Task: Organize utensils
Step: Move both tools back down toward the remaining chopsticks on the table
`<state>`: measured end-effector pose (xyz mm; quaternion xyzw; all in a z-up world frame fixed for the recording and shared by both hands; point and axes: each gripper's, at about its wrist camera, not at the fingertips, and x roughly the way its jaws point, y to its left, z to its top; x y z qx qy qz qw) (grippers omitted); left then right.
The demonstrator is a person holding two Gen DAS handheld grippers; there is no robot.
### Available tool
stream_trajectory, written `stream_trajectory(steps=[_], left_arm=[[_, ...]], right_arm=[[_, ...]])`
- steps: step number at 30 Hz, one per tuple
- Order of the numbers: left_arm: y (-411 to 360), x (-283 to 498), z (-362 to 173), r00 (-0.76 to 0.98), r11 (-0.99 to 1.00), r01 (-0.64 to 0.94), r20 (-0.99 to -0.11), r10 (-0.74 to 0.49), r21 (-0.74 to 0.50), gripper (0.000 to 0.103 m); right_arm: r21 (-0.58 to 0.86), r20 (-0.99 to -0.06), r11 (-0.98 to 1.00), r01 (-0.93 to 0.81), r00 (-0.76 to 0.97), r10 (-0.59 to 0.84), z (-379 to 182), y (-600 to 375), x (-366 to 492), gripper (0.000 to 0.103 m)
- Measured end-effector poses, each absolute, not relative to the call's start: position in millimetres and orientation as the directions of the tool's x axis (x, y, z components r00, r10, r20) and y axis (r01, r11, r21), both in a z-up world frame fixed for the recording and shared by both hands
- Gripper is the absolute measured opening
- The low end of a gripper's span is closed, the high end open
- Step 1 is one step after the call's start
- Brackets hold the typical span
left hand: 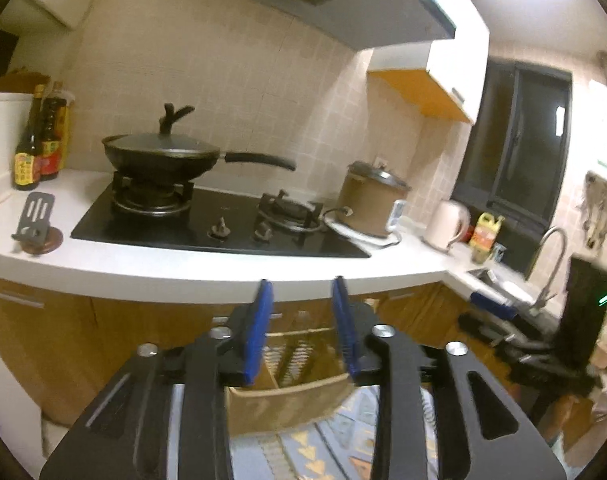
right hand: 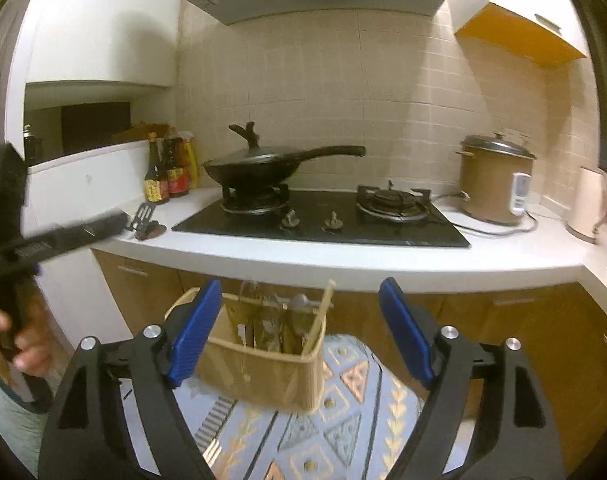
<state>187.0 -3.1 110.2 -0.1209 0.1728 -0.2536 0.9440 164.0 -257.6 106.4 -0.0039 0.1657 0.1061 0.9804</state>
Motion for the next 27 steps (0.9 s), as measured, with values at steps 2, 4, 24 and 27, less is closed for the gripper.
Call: stream_trajectory(steps=[2,4,24,27], left_arm=[[3,167,118,0.812,0.835,0.447,-0.246,-0.529,-0.321,0.042],[5,146,122,0.810,0.836,0.455,-0.248,-0.532,-0.307,0.042],[-18,134,-88,0.423,0.744,0.329,-0.614,-0.667,-0.582,0.031],[-20,137,-106,0.404,0.751,0.292,-0.635,-0.659,-0.593,0.031]], right_arm=[[0.032,-0.357,0.981,-0.189,0.915,0.188,104,-257,152,0.078],[0.047,-0.402,0.983,-0.178,0.897,0.182,96,-256,138,0.078],[0.036,-0.725,0.988,-0.152,0.676,0.130,-88,-179,61,0.044],[0.147,-0.729,0.980,-0.134,0.655,0.199,-96,-188,55,0.044]])
